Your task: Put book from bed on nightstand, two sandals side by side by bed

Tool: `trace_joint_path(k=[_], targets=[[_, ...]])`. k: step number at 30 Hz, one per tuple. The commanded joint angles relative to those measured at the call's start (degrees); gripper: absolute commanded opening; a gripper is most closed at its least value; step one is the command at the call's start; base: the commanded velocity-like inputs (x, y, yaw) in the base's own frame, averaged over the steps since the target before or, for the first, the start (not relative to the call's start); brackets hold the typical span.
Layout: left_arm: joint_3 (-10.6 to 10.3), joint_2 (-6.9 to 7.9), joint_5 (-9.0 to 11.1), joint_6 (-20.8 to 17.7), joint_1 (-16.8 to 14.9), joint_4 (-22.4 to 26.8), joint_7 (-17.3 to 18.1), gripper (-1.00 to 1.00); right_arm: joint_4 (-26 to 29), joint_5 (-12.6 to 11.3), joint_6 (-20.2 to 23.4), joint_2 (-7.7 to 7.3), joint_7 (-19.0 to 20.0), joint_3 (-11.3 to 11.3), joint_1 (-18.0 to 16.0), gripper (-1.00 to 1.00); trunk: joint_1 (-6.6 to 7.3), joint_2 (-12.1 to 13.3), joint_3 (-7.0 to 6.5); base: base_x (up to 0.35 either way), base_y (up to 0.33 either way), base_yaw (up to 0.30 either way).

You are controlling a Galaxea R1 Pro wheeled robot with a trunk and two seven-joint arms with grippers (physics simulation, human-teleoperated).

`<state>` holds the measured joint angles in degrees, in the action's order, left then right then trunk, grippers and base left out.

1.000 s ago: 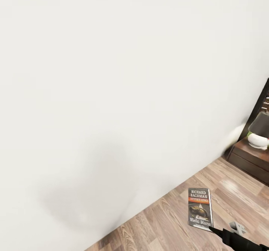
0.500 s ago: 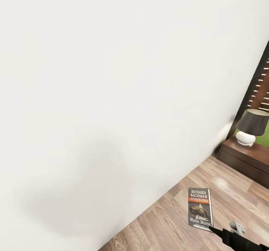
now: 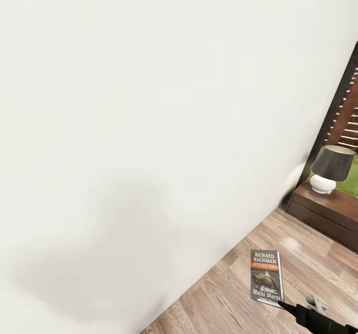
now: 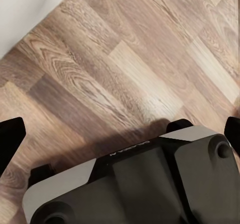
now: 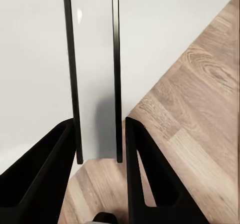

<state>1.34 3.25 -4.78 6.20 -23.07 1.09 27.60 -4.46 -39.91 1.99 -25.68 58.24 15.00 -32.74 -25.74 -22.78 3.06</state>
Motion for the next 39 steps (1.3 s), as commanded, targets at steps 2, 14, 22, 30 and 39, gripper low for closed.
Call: trace_joint_path(k=[2,14,22,30,39], targets=[[0.2,0.01,-0.5,0.4,0.0,0.0,0.1,1.0,-0.2,-0.6,0.2,0.03,0.3,0.4,-0.1,-1.0,-0.04,-0.1,0.13,0.002,0.0,-0.271],[0.2,0.0,-0.5,0.4,0.0,0.0,0.1,1.0,-0.2,-0.6,0.2,0.06,0.3,0.4,-0.1,-1.0,-0.04,-0.1,0.13,0.0,0.0,-0.282],[0.2,0.02,-0.5,0.4,0.0,0.0,0.1,1.0,-0.2,-0.6,0.2,0.06,0.4,0.4,-0.1,-1.0,-0.04,-0.1,0.13,0.0,0.0,-0.284],[0.2,0.0,-0.5,0.4,0.0,0.0,0.1,1.0,-0.2,-0.6,0.2,0.03,0.4,0.4,-0.1,-1.0,-0.04,-0.1,0.13,0.0,0.0,-0.284],[0.2,0.04,-0.5,0.4,0.0,0.0,0.1,1.0,-0.2,-0.6,0.2,0.06,0.4,0.4,-0.1,-1.0,-0.04,-0.1,0.13,0.0,0.0,-0.284]])
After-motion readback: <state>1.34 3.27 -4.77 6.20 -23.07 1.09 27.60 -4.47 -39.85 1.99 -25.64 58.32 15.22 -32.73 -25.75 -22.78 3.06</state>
